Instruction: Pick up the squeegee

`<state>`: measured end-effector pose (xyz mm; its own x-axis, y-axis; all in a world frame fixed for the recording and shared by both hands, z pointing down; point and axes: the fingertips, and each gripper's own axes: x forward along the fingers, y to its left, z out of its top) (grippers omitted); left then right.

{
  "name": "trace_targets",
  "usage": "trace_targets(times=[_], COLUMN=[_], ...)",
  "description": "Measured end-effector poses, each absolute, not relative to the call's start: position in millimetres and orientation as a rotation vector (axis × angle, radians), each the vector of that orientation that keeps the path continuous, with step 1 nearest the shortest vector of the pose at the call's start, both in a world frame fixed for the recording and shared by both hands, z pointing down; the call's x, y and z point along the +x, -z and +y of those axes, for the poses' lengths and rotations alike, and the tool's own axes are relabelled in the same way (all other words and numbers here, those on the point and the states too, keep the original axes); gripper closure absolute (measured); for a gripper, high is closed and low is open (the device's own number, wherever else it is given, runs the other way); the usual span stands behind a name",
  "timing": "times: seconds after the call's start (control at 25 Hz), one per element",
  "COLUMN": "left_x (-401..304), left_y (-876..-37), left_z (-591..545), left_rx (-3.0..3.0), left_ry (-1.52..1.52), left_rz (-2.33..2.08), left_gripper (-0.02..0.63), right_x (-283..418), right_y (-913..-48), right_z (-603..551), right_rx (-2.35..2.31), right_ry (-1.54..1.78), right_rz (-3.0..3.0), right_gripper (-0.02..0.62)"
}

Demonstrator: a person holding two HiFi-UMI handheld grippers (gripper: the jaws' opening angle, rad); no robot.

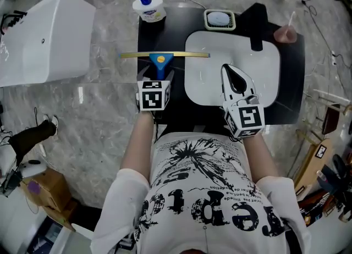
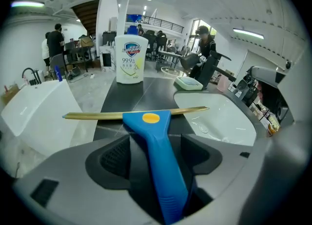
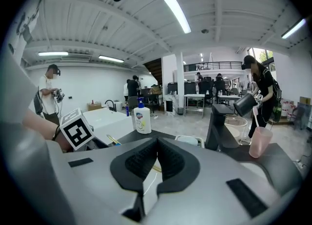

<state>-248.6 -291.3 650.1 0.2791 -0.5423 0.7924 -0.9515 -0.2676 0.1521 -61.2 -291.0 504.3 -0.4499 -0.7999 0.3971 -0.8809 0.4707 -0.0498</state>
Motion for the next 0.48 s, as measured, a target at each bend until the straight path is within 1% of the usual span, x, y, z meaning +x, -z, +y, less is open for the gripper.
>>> trace_targets(times=[0.04, 0.12, 0.24, 0.28, 0.32, 0.36, 0.48], left_x=[-249, -251, -253, -255, -258, -260, -260], left_y=[-654, -659, -659, -658, -657, -657, -656], left_z=[-291, -291, -291, -291, -291, -291, -288], left_rx=[1.908, 1.898, 1.880, 1.871, 1.862, 1.856, 1.849], left_ry=[-0.843, -0.884, -0.890, -0.886, -0.883, -0.881, -0.873], left_rz=[-1.351, -1.377, -1.404, -1.418, -1.432, -1.441, -1.444], left_gripper=[0.275, 0.321, 0.341, 0.374, 0.432, 0.462, 0.466], right_x=[-60, -60, -57, -57, -56, -55, -53], right_y=[-505, -507, -507, -506, -505, -504, -502], right_z=[-291, -289, -287, -285, -284, -282, -277], right_rx=[1.426, 1.424, 1.425, 1.428, 1.431, 1.432, 1.428], right_ry=[-0.358, -0.355, -0.349, -0.342, -0.334, -0.327, -0.322], right_rz=[-2.400, -2.396, -2.384, -2.379, -2.374, -2.371, -2.366], right_gripper=[0.580, 0.580, 0.580, 0.580, 0.580, 0.580, 0.580])
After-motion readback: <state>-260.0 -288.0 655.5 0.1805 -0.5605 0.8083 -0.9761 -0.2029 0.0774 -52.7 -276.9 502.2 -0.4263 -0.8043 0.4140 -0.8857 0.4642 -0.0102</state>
